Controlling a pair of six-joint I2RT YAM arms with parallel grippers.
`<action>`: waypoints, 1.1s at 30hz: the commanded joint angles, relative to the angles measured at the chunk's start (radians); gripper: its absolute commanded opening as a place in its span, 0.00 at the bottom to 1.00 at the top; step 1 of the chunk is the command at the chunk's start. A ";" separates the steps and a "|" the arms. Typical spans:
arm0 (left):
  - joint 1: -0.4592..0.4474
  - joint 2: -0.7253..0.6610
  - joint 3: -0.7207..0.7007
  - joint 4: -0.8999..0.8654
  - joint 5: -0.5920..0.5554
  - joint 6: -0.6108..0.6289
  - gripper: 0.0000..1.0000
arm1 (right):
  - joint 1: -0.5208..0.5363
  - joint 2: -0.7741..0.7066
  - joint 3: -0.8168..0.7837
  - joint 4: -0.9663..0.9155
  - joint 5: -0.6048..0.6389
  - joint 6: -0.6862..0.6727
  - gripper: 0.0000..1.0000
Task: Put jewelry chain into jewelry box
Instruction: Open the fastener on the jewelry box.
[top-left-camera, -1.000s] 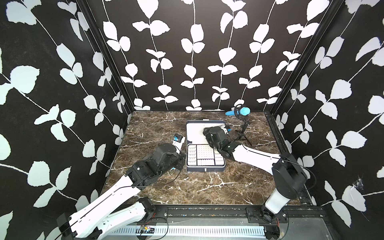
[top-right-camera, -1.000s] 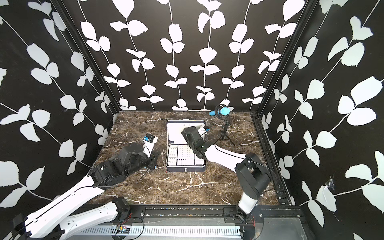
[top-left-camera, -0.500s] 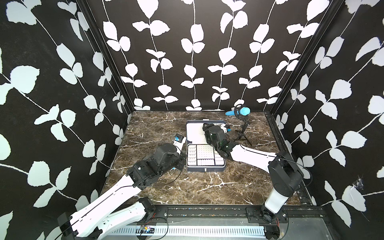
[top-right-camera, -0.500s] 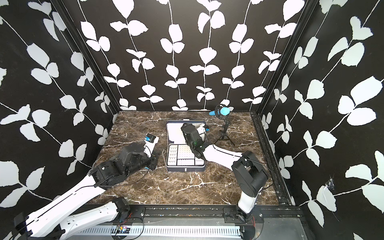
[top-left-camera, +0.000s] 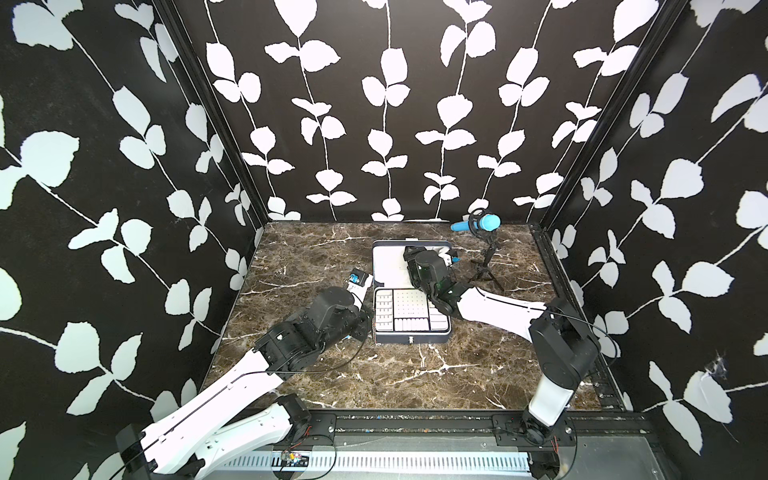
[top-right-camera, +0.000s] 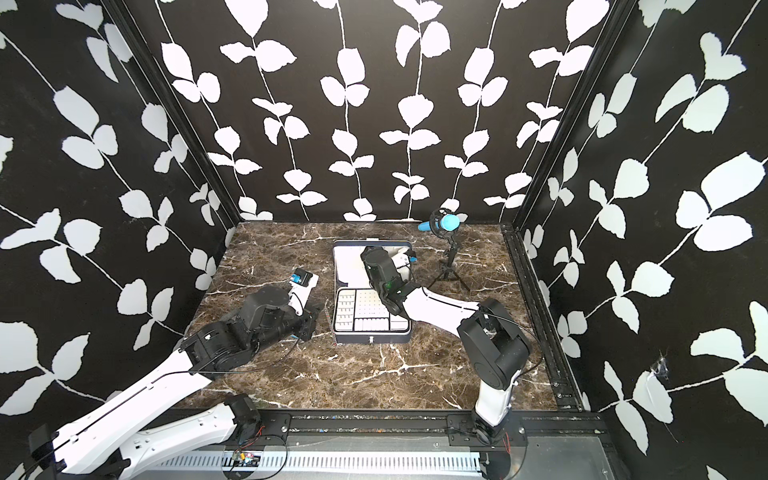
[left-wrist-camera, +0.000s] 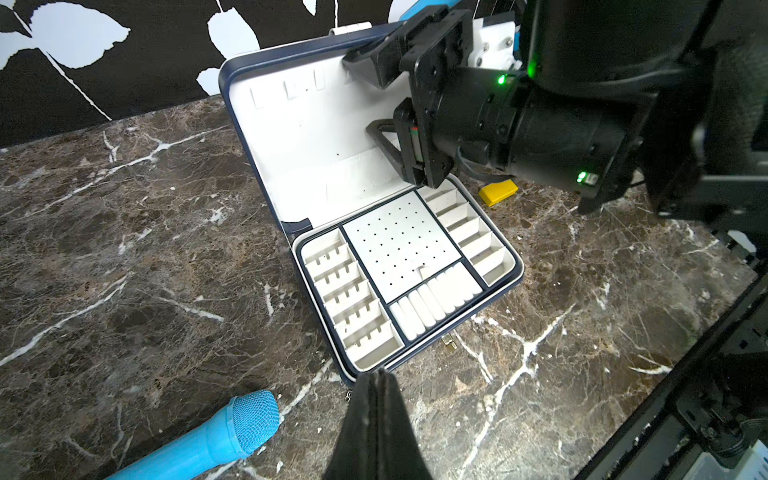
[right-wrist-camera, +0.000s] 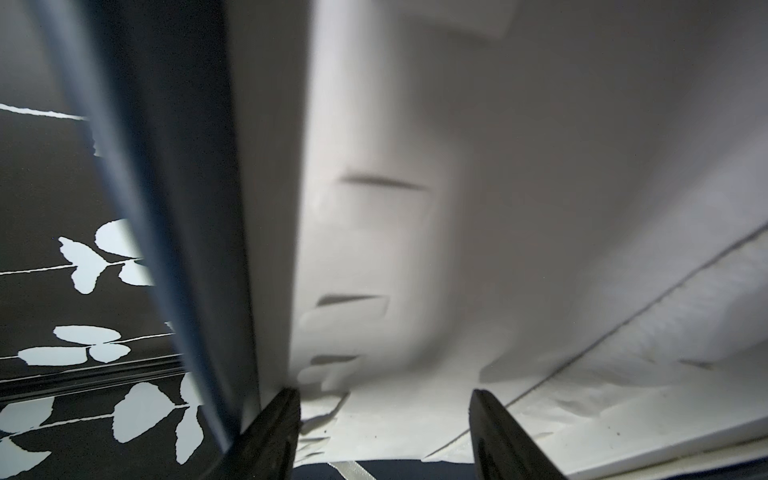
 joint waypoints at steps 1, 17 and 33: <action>-0.001 -0.016 -0.011 0.021 0.004 0.005 0.00 | -0.004 0.017 0.028 0.056 0.021 0.003 0.67; -0.001 -0.017 -0.017 0.022 0.003 0.004 0.00 | -0.009 0.032 0.006 0.065 -0.007 0.029 0.56; -0.001 -0.017 -0.019 0.025 0.009 -0.001 0.00 | -0.006 0.020 -0.050 0.090 -0.035 0.027 0.47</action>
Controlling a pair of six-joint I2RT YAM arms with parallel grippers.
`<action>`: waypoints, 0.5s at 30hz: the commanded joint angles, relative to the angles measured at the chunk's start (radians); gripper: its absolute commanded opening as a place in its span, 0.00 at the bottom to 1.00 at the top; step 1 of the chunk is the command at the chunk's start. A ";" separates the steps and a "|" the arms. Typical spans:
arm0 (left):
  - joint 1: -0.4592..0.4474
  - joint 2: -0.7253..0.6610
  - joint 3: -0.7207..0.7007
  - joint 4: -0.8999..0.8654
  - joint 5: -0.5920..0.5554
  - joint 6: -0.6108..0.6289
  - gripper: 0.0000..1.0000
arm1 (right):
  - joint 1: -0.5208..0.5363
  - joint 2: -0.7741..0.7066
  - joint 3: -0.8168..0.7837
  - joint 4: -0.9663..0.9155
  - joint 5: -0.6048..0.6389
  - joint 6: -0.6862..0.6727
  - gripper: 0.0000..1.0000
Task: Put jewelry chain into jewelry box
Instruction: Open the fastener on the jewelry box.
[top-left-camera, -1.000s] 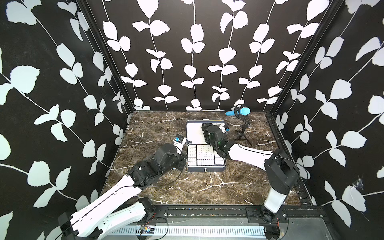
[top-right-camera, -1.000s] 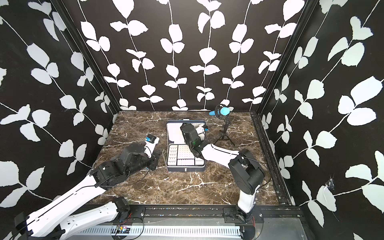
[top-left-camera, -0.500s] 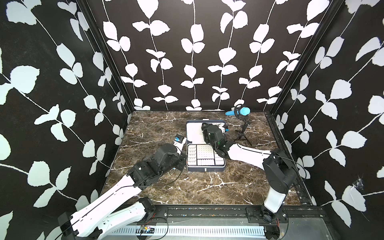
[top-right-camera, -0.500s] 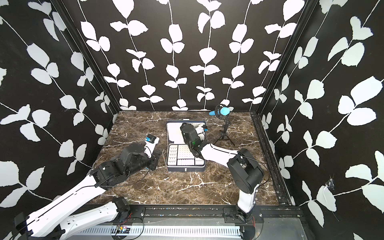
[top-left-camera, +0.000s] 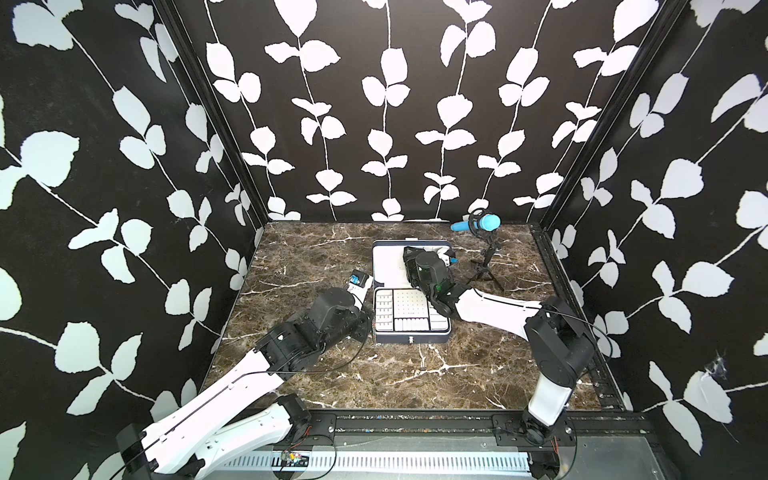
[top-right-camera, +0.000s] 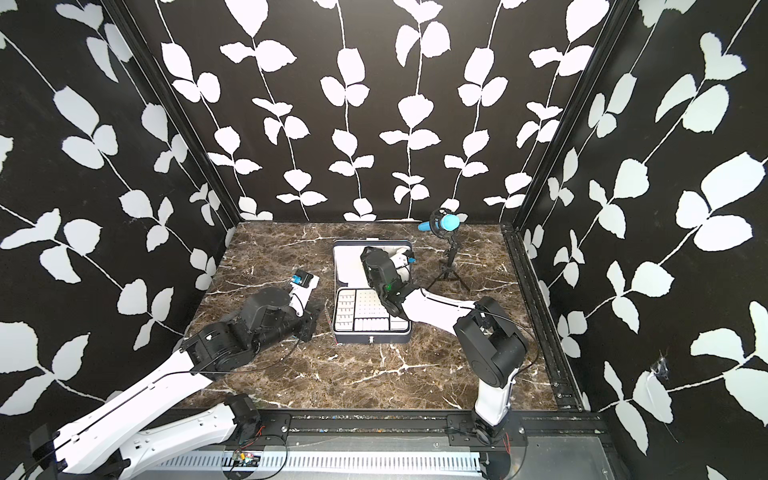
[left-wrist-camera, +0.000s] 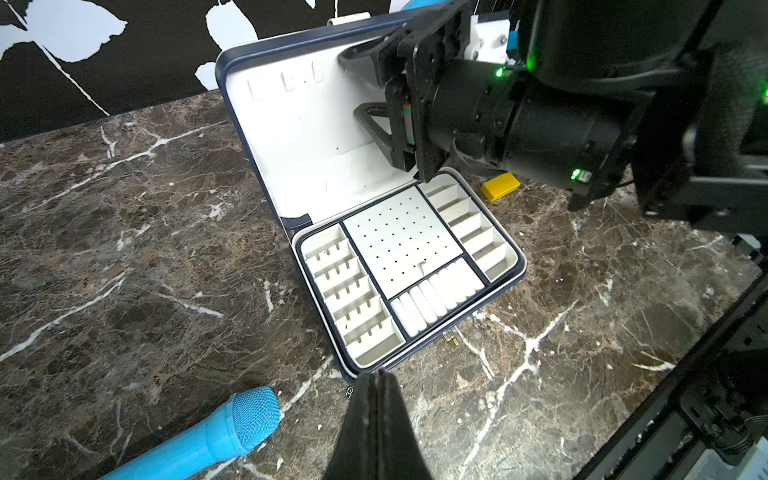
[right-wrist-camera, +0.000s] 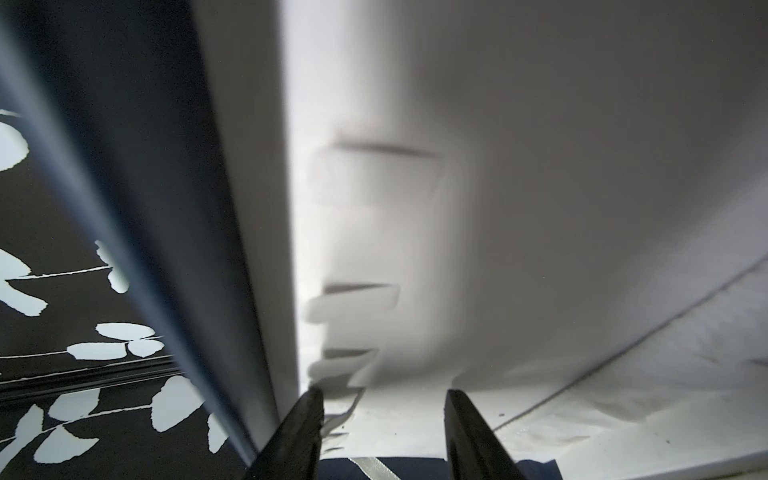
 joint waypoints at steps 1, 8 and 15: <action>-0.001 -0.015 -0.006 0.023 0.008 -0.001 0.00 | 0.000 0.001 -0.031 -0.004 -0.012 -0.007 0.46; -0.001 -0.016 -0.008 0.023 0.009 -0.001 0.00 | 0.001 0.001 -0.050 0.004 -0.016 -0.005 0.42; -0.001 -0.016 -0.012 0.022 0.009 -0.003 0.00 | 0.001 0.004 -0.063 0.008 -0.018 -0.005 0.38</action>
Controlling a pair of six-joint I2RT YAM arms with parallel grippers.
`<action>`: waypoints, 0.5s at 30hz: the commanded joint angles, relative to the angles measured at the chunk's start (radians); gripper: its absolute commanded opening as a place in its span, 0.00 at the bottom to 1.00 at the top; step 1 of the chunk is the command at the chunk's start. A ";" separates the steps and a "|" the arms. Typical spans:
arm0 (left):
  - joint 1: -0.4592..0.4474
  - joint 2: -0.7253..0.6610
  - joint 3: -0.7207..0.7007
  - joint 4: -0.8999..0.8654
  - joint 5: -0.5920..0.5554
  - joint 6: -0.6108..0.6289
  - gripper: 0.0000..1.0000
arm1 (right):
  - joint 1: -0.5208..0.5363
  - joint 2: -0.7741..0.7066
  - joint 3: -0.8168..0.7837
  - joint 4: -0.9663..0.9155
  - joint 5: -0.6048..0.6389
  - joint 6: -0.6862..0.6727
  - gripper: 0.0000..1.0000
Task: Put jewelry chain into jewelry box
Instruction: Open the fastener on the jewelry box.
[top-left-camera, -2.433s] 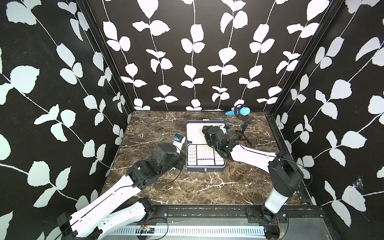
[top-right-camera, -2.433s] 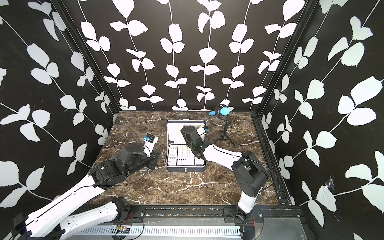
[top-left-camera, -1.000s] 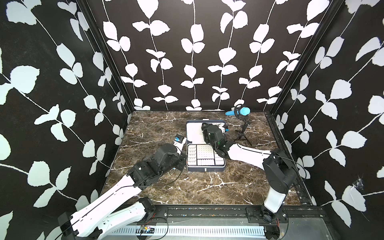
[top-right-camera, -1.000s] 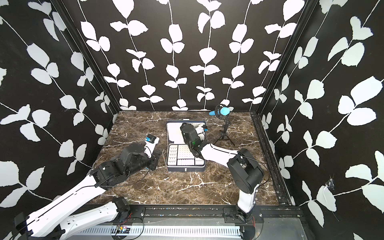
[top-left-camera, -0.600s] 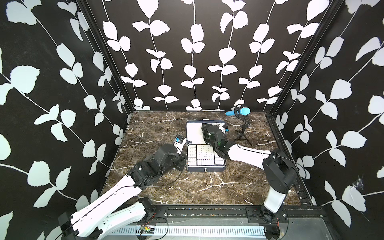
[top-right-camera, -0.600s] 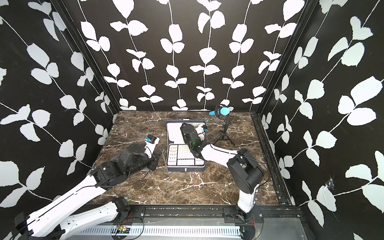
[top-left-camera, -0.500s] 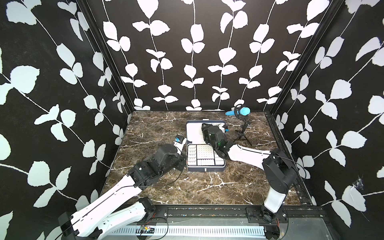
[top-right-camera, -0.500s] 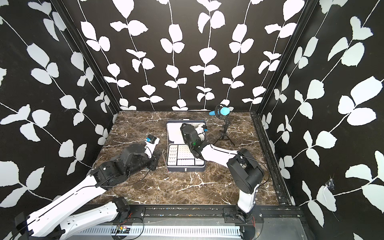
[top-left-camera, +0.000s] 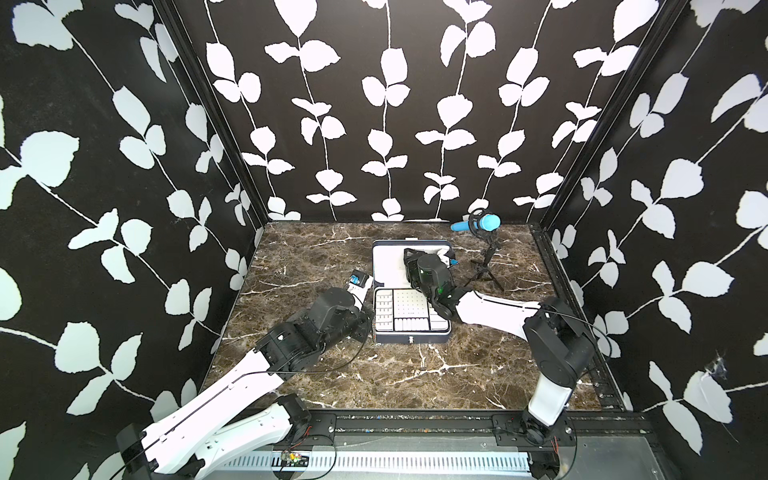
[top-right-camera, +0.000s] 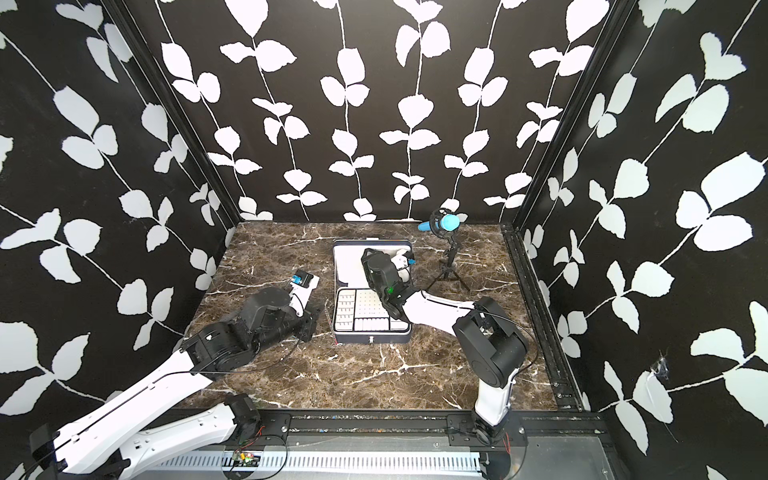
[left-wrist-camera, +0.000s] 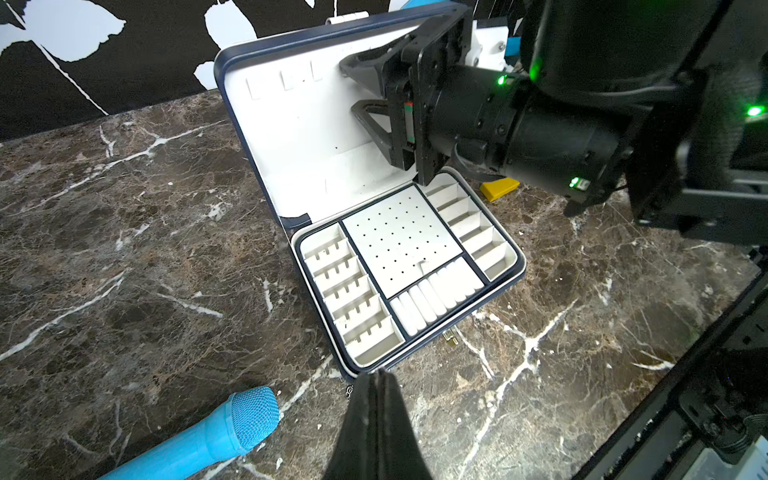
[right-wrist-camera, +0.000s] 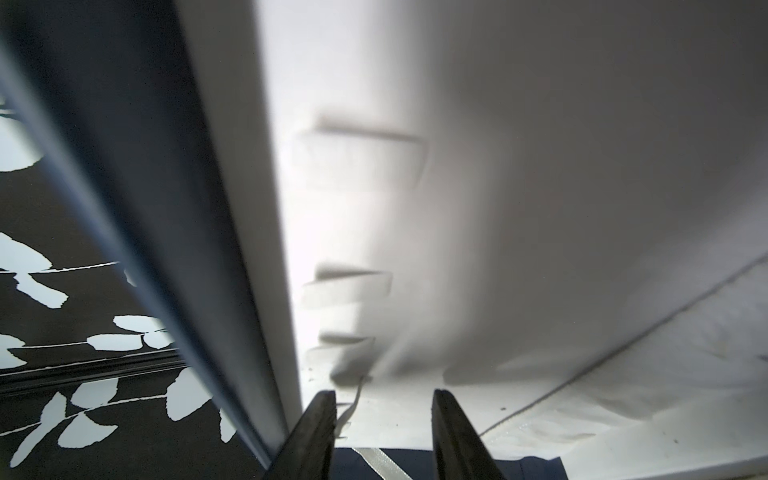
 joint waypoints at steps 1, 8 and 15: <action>-0.001 -0.015 -0.012 0.022 0.007 -0.002 0.00 | 0.000 0.006 -0.029 -0.054 -0.007 -0.004 0.38; -0.001 -0.018 -0.015 0.021 0.005 -0.004 0.00 | 0.001 0.013 -0.033 -0.057 -0.016 -0.002 0.32; -0.001 -0.018 -0.015 0.021 0.004 -0.004 0.00 | 0.000 0.019 -0.038 -0.051 -0.022 0.003 0.28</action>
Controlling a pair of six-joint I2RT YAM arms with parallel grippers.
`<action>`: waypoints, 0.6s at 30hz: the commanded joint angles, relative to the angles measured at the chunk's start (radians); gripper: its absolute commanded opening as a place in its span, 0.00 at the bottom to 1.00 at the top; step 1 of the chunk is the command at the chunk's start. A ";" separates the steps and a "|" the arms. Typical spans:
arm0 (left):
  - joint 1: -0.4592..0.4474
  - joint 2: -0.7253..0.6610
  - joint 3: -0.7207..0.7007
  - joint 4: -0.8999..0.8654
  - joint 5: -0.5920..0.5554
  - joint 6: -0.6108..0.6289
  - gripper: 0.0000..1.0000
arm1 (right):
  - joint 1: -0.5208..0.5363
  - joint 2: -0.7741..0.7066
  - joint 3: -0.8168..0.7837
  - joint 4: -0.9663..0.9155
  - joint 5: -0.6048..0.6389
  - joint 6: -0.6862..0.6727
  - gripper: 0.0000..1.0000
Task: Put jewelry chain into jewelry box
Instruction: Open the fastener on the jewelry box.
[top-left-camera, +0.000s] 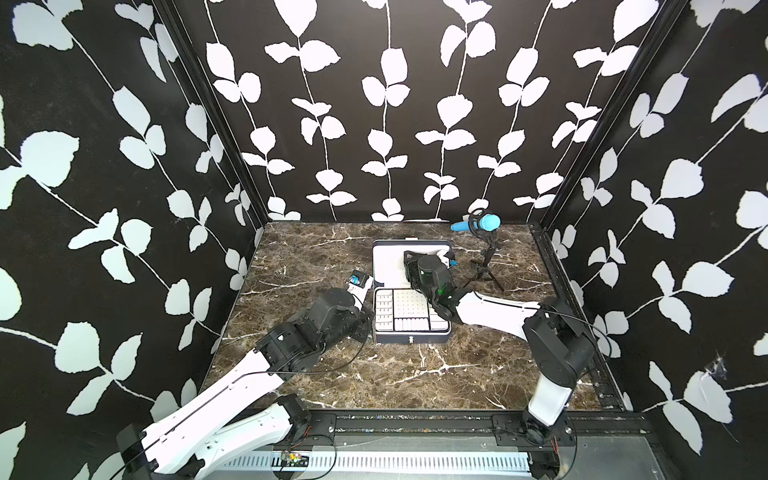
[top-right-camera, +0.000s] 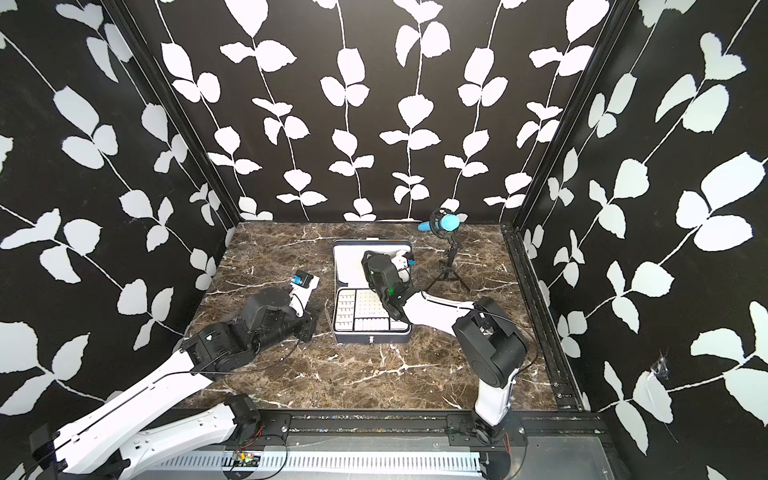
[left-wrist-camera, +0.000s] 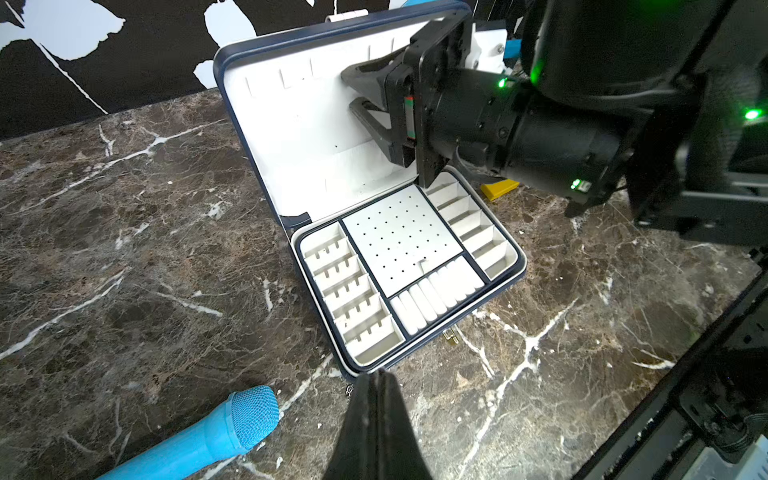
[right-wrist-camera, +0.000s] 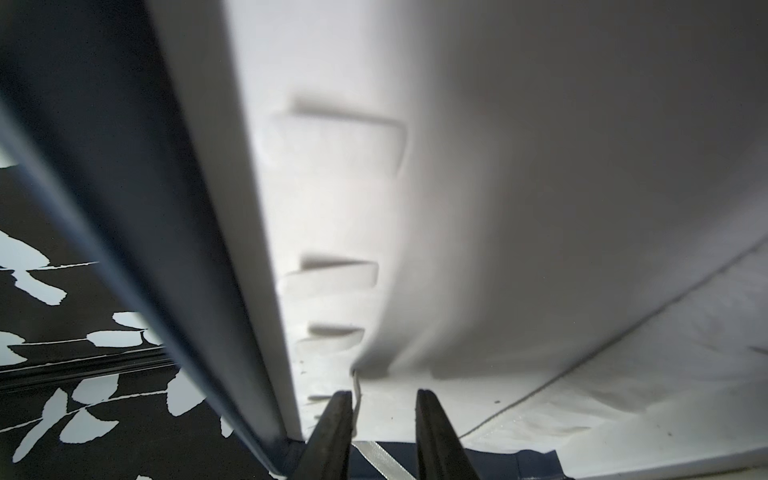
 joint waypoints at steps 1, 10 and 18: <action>-0.001 -0.017 -0.012 0.022 0.004 -0.004 0.00 | 0.000 0.019 -0.024 -0.062 -0.008 -0.001 0.27; -0.001 -0.017 0.003 0.008 0.001 -0.001 0.00 | -0.002 -0.036 -0.030 -0.063 -0.024 -0.052 0.58; -0.001 -0.025 0.038 -0.030 0.000 0.001 0.00 | -0.042 -0.252 -0.091 -0.128 -0.242 -0.258 0.75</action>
